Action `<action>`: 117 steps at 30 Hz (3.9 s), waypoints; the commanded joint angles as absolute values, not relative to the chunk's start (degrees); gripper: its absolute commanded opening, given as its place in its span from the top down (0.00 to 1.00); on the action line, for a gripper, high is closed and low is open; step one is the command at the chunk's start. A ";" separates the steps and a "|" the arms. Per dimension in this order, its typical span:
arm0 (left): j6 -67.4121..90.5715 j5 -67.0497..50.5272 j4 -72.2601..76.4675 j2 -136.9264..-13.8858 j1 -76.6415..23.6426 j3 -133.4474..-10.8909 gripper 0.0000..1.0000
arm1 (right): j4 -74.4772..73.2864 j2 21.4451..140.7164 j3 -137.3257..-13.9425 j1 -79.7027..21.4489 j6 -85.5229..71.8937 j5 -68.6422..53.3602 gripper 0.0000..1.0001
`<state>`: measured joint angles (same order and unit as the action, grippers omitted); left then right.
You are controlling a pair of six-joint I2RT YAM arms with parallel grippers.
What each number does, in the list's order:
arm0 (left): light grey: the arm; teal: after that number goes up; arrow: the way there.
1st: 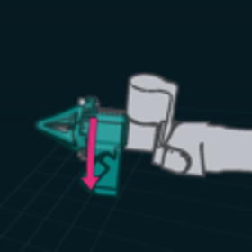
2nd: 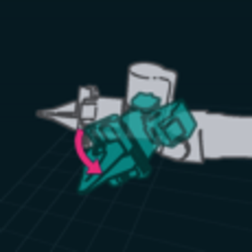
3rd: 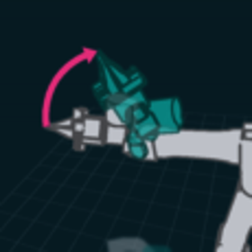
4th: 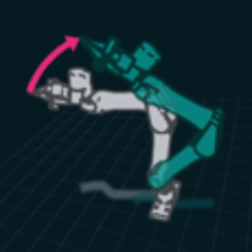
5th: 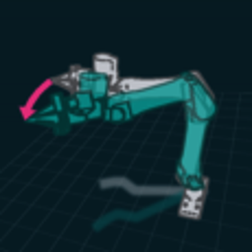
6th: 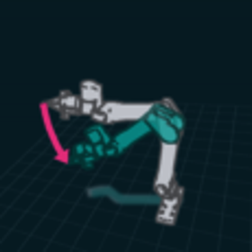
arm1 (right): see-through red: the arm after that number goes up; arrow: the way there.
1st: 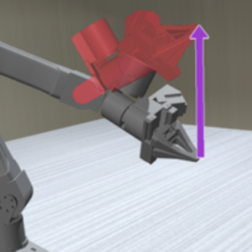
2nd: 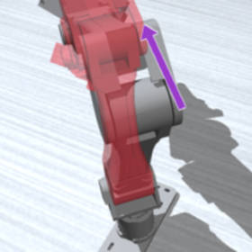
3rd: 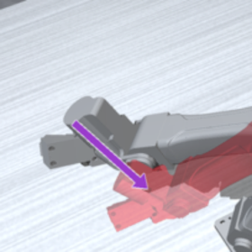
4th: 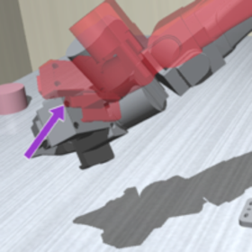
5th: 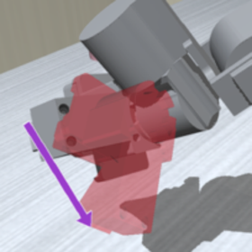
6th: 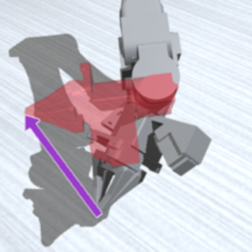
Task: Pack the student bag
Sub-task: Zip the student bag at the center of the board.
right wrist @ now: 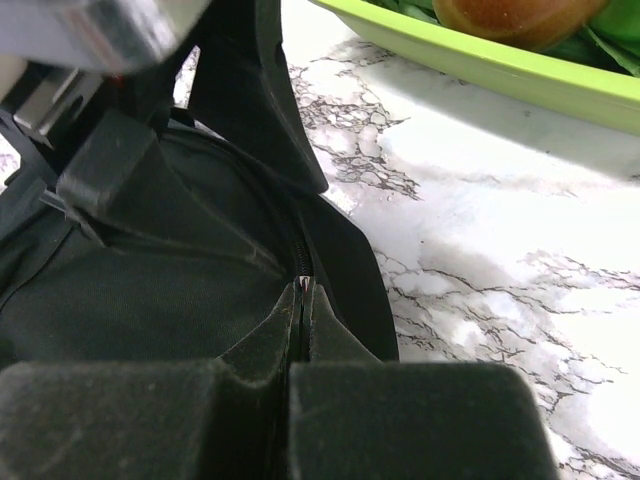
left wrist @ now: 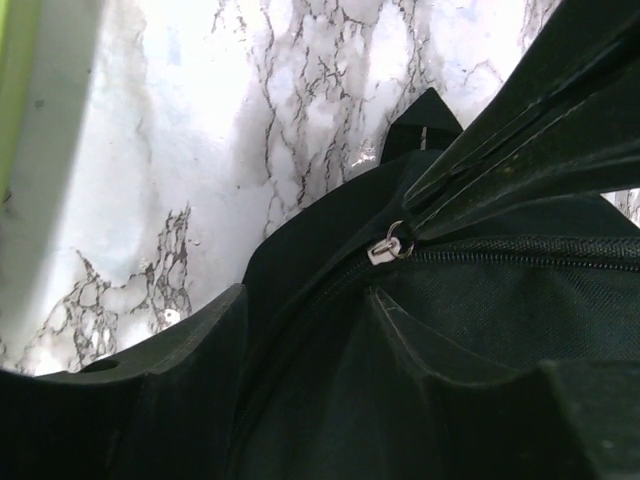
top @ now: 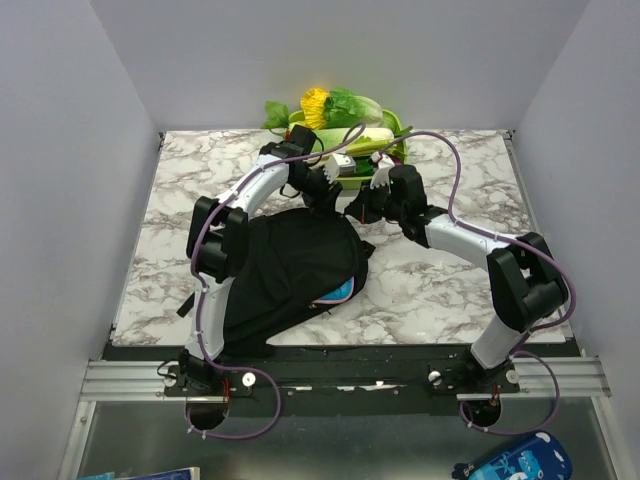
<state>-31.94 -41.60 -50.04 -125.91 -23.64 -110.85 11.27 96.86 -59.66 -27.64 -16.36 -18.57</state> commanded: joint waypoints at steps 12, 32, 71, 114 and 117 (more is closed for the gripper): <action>-32.26 -39.55 -49.57 -125.77 -24.43 -111.36 1.00 | 12.48 93.96 -57.84 -27.25 -15.29 -15.83 0.99; -24.87 -25.32 -38.32 -122.61 -22.32 -106.61 1.00 | 7.65 75.07 -42.81 -27.25 -18.63 -13.62 0.99; -17.49 -27.16 -32.61 -114.87 -17.56 -93.60 1.00 | 10.10 78.91 -47.61 -27.51 -21.62 -9.85 0.58; -13.27 -27.51 -29.97 -114.43 -20.65 -95.19 0.98 | 3.27 85.09 -49.22 -41.14 -31.56 -5.12 0.99; -14.15 -26.90 -30.06 -113.91 -20.65 -94.31 0.98 | -1.74 78.79 -46.86 -39.47 -28.93 3.41 0.99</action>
